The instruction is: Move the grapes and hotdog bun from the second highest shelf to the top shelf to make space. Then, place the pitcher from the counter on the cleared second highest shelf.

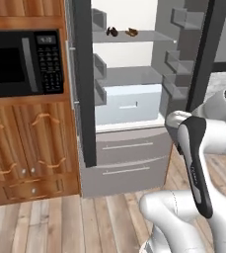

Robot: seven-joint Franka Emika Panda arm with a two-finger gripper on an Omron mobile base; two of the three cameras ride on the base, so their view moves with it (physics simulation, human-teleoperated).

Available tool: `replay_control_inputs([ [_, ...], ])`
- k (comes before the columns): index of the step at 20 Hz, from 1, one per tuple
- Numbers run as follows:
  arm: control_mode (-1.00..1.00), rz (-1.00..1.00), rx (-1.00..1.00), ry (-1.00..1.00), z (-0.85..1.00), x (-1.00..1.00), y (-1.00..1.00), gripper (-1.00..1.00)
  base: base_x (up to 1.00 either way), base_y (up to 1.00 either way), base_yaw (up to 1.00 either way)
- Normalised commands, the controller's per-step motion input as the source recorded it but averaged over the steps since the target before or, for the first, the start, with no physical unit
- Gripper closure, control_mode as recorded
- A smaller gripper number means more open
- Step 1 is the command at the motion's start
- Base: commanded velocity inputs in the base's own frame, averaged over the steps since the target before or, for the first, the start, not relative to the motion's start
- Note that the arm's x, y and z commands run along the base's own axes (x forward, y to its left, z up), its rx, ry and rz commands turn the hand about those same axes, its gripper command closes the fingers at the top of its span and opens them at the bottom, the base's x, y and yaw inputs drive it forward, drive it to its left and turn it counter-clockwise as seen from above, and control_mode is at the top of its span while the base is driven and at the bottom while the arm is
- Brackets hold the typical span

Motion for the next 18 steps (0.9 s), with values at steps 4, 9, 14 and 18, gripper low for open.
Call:
replay_control_inputs([
  [4,1.0,0.0,0.0,0.0,0.0,0.0,0.0,-1.0,-0.43,0.24,-0.24],
  [9,1.0,0.0,0.0,0.0,0.0,0.0,0.0,-1.0,-0.05,0.16,-0.41],
  [14,1.0,0.0,0.0,0.0,0.0,0.0,0.0,-1.0,0.0,0.03,-0.6],
  [18,1.0,0.0,0.0,0.0,0.0,0.0,0.0,-1.0,0.0,0.0,-0.69],
])
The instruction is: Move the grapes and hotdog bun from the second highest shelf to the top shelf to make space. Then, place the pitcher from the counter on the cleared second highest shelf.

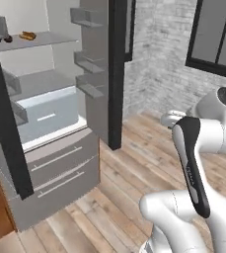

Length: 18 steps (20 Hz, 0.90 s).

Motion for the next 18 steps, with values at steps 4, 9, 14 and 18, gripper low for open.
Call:
replay_control_inputs([
  [4,1.0,0.0,0.0,0.0,0.0,0.0,0.0,-1.0,-0.11,0.03,-0.66],
  [9,1.0,0.0,0.0,0.0,0.0,0.0,0.0,-1.0,-0.82,0.08,-0.53],
  [14,1.0,0.0,0.0,0.0,0.0,0.0,0.0,-1.0,-1.0,0.19,-0.44],
  [18,1.0,0.0,0.0,0.0,0.0,0.0,0.0,-1.0,-0.81,0.26,-0.56],
])
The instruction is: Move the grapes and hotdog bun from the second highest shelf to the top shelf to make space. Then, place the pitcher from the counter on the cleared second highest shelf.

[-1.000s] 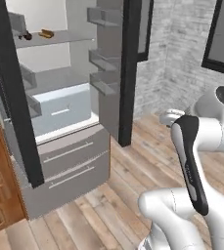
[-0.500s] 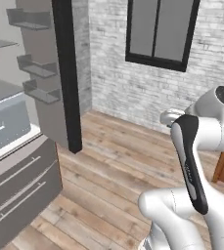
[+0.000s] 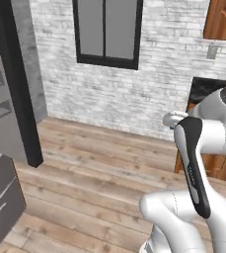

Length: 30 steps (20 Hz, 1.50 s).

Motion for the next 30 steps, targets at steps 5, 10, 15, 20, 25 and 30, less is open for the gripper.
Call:
replay_control_inputs([
  [5,1.0,0.0,0.0,0.0,0.0,0.0,0.0,-1.0,-0.17,0.04,-0.69],
  [10,1.0,0.0,0.0,0.0,0.0,0.0,0.0,-1.0,0.0,0.02,-0.74],
  [15,1.0,0.0,0.0,0.0,0.0,0.0,0.0,-1.0,0.06,0.07,-0.68],
  [20,1.0,0.0,0.0,0.0,0.0,0.0,0.0,-1.0,0.69,0.04,-0.34],
  [25,1.0,0.0,0.0,0.0,0.0,0.0,0.0,-1.0,1.0,-0.06,-0.04],
  [30,1.0,0.0,0.0,0.0,0.0,0.0,0.0,-1.0,0.94,-0.38,0.01],
])
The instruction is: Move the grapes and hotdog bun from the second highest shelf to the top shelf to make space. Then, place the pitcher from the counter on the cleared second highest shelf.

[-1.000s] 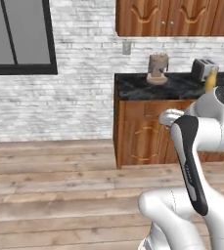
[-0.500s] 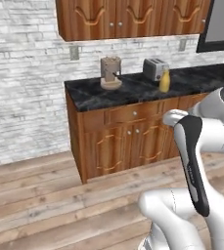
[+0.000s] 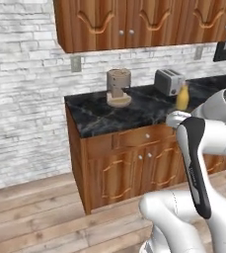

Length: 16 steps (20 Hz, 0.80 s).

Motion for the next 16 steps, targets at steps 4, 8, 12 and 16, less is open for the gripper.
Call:
replay_control_inputs([
  [4,1.0,0.0,0.0,0.0,0.0,0.0,0.0,-1.0,0.66,-0.66,0.0],
  [8,1.0,0.0,0.0,0.0,0.0,0.0,0.0,-1.0,0.5,-0.76,0.0],
  [12,1.0,0.0,0.0,0.0,0.0,0.0,0.0,-1.0,0.5,-0.75,0.0],
  [16,1.0,0.0,0.0,0.0,0.0,0.0,0.0,-1.0,0.55,-0.66,0.0],
])
